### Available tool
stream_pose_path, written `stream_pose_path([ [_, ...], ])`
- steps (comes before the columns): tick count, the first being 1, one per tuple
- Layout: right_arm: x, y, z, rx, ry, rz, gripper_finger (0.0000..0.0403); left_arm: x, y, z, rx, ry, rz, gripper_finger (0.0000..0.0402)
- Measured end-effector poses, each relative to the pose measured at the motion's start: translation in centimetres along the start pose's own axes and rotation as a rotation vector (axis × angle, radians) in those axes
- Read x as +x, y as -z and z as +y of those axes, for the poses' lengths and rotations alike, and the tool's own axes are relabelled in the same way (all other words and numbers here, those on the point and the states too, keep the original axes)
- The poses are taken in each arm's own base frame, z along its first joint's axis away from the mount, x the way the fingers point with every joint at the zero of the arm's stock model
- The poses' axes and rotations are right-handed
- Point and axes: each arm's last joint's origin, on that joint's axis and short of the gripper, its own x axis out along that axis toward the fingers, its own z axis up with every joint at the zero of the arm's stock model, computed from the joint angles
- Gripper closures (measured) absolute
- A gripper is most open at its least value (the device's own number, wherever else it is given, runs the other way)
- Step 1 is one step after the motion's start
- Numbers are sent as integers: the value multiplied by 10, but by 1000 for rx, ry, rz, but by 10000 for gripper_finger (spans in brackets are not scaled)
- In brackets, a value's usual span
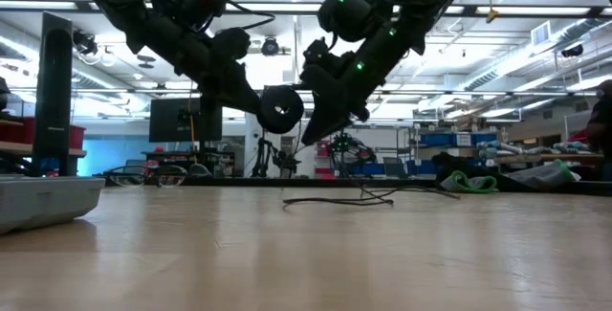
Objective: Coil cords
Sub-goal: Coil the black wire onto the black spool
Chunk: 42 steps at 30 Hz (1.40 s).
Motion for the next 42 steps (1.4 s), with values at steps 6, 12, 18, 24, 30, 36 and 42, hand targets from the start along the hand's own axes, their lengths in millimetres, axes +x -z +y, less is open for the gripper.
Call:
stream_pose_path([
  [6, 7, 23, 5, 76, -60, -29, 374, -2, -1, 1, -2, -5, -3, 402],
  [12, 7, 27, 12, 101, -103, -93, 371, -2, -1, 1, 0, -5, -3, 402],
  [18, 8, 34, 10, 110, -52, -26, 394, -2, -2, 1, 0, -4, -9, 402],
  [24, 6, 44, 17, 115, -17, 51, 399, -3, -3, 7, -10, -29, -16, 402],
  [30, 1, 59, 32, 120, -4, 165, 401, -3, -7, 17, -30, -60, -38, 402],
  [36, -8, 76, 53, 99, -8, 281, 401, -5, -10, 30, -59, -103, -55, 402],
  [42, -19, 86, 62, 127, 25, 364, 402, -7, -12, 42, -82, -142, -64, 402],
])
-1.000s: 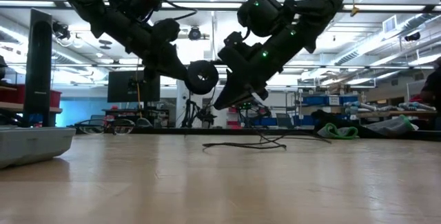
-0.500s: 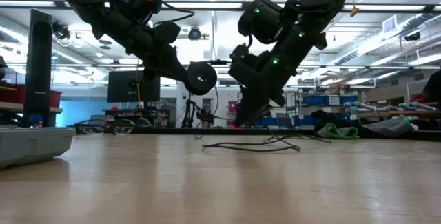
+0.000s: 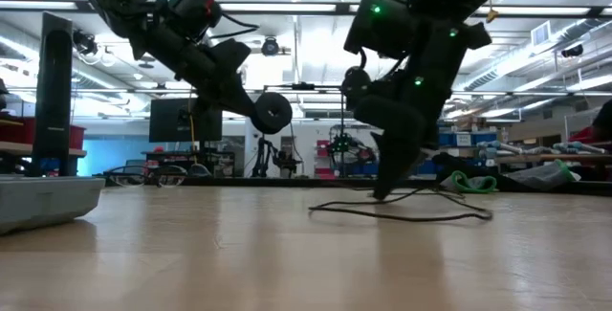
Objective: Coil cords
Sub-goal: Coil the black wire onto the black spool
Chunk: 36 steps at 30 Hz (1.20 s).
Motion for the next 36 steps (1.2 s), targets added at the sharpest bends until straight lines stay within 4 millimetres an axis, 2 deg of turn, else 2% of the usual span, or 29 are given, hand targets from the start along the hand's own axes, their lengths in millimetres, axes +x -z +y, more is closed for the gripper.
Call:
stream_pose_path([
  [9, -7, 11, 8, 10, 27, 33, 394, 0, -1, 6, -12, -20, -3, 402],
  [17, -9, 7, 14, 2, 94, -99, 341, 0, -1, 5, -15, 5, 4, 402],
  [25, -11, 5, 24, 15, 89, -192, 294, 0, 2, 6, -17, -1, 38, 402],
  [30, -20, -5, 30, 102, 27, -306, 293, 0, 3, 6, -12, -2, 41, 402],
  [36, -30, -9, 32, 105, -65, -303, 312, 0, 2, 6, -11, 0, 29, 402],
])
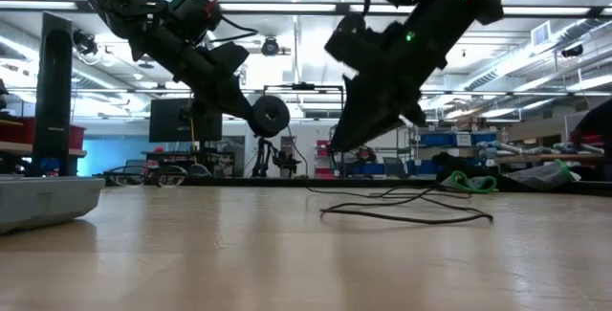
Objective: Coil cords
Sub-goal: Coil the black wire onto the black spool
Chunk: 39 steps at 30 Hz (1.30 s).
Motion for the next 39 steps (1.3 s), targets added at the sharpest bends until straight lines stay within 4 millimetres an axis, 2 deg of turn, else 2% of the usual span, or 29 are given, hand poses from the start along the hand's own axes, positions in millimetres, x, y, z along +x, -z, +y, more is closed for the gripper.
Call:
stream_pose_path([
  [3, -13, -6, -1, -15, -7, -13, 319, 0, 0, 0, 5, 0, 0, 402],
  [7, -47, -5, -6, -62, 57, -103, 323, 0, 0, 0, 7, 0, -5, 402],
  [11, -77, 27, -30, -14, 100, -221, 324, 0, 0, 0, 9, 1, -4, 402],
  [14, -83, 63, -60, 120, 84, -346, 323, 0, 1, -5, 38, 12, -4, 402],
  [17, -78, 91, -87, 314, 5, -526, 323, 0, 2, -16, 67, 14, -25, 402],
  [19, -75, 97, -99, 408, -54, -633, 324, 0, 3, -25, 88, -2, -42, 402],
  [21, -71, 96, -103, 385, -51, -700, 326, 0, 5, -33, 123, -12, -43, 402],
  [24, -56, 77, -98, 284, 10, -732, 331, -1, 7, -41, 141, -20, -61, 402],
  [30, -3, 38, -84, 130, 125, -681, 340, -1, 8, -42, 145, -69, -70, 402],
  [35, 32, 21, -80, -1, 192, -646, 337, -1, 11, -41, 147, -70, -36, 402],
  [39, 54, 14, -74, -61, 103, -589, 326, -1, 11, -42, 145, -53, -28, 401],
])
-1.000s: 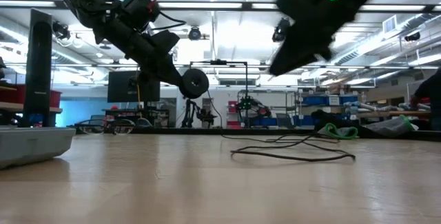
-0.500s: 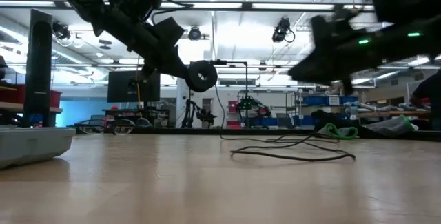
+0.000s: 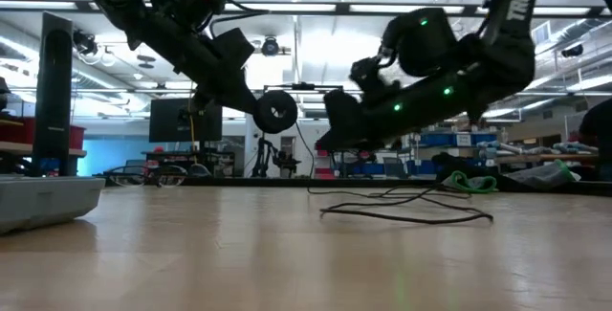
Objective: Coil cords
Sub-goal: Coil the black wire onto the black spool
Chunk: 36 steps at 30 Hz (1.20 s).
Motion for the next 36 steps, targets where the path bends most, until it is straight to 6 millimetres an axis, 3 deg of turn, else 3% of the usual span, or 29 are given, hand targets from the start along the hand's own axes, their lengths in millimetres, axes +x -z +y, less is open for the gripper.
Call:
stream_pose_path([
  [5, 13, 8, 2, 17, -64, 63, 296, 0, -1, 0, -2, 0, -5, 402],
  [11, 13, 9, 2, 39, -51, 74, 252, 0, -1, 0, -3, 2, -9, 401],
  [20, 20, 14, -14, 52, 14, 136, 201, 0, -3, -1, 0, 6, -33, 401],
  [27, 22, 10, -14, 70, -81, 130, 199, 0, -5, -1, -2, 9, -48, 401],
  [36, 24, 10, -18, 73, -70, 133, 224, 0, -6, -1, -4, 10, -57, 401],
])
